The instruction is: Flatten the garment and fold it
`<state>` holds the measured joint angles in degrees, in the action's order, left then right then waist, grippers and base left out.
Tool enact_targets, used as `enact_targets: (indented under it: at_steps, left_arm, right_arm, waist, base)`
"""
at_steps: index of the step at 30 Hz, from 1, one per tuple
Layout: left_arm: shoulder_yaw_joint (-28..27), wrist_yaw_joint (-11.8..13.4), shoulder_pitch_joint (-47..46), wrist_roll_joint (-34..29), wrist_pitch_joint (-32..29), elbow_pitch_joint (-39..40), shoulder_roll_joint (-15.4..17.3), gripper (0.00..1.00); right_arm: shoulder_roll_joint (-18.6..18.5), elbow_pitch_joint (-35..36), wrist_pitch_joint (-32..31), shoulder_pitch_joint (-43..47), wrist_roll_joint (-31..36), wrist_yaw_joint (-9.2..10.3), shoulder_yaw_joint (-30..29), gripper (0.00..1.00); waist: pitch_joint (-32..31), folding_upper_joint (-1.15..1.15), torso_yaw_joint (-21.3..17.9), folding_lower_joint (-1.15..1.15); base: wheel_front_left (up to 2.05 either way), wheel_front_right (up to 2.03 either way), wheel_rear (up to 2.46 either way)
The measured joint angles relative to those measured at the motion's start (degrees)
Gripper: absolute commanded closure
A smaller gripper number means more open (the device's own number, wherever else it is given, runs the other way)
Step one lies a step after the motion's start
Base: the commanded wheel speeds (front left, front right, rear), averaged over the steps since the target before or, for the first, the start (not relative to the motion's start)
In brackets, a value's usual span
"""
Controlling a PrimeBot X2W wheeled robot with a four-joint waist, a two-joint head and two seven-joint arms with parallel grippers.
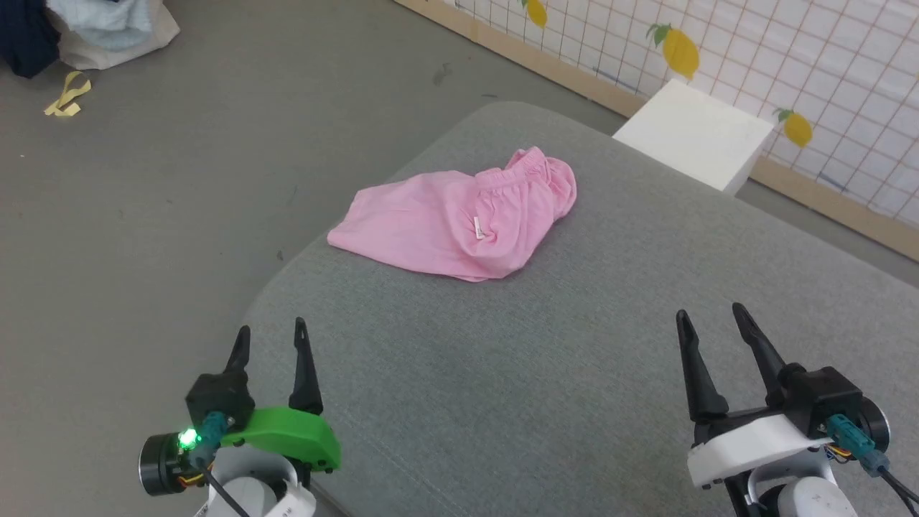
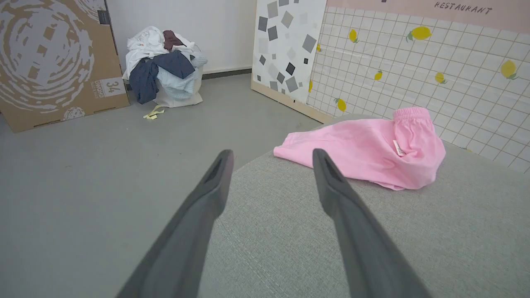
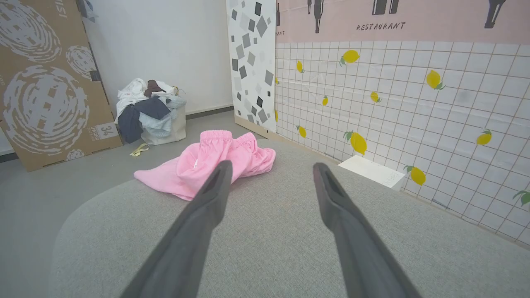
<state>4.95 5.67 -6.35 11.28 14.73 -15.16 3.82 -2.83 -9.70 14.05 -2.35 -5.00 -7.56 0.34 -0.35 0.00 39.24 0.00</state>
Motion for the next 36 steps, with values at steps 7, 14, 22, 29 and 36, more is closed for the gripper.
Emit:
enact_targets:
  at_steps: [7, 14, 22, 29, 36]
  left_arm:
    - [-1.34, -1.78, -8.65, 3.31, -0.77, -1.89, -0.02, 0.0]
    - [-4.0, -6.34, -33.11, 10.06, -13.24, -9.14, 3.67, 0.0]
    - [-6.86, -6.36, -46.15, 14.54, -32.3, -17.52, 10.42, 0.0]
    - [-9.31, -1.13, -47.05, 17.64, -49.98, -22.26, 14.03, 0.0]
    - [-9.94, 6.15, -44.12, 18.76, -63.81, -21.4, 16.45, 0.0]
  right_arm:
    - [0.01, 3.53, -2.07, -2.95, 1.94, 0.0, -0.03, 0.0]
    - [0.02, 10.01, -5.06, -10.78, 6.57, -0.01, -0.14, 0.0]
    - [-0.14, 10.93, -4.94, -15.82, 7.5, 0.0, 0.68, 0.0]
    - [-0.11, 10.66, -3.42, -17.94, 6.95, 0.0, 1.33, 0.0]
    - [-0.13, 10.07, -2.42, -18.27, 6.8, 0.0, 1.1, 0.0]
  waist:
    - [3.41, 0.0, -1.69, 0.0]
    - [12.95, 0.0, -5.71, 0.0]
    - [22.5, 0.0, -12.63, 0.01]
    - [28.33, 0.0, -20.22, 0.01]
    - [33.23, 0.0, -26.06, 0.01]
  base:
    - [0.0, 0.0, 0.0]
    - [0.0, 0.0, 0.0]
    - [0.0, 0.0, 0.0]
    - [0.0, 0.0, 0.0]
    - [0.0, 0.0, 0.0]
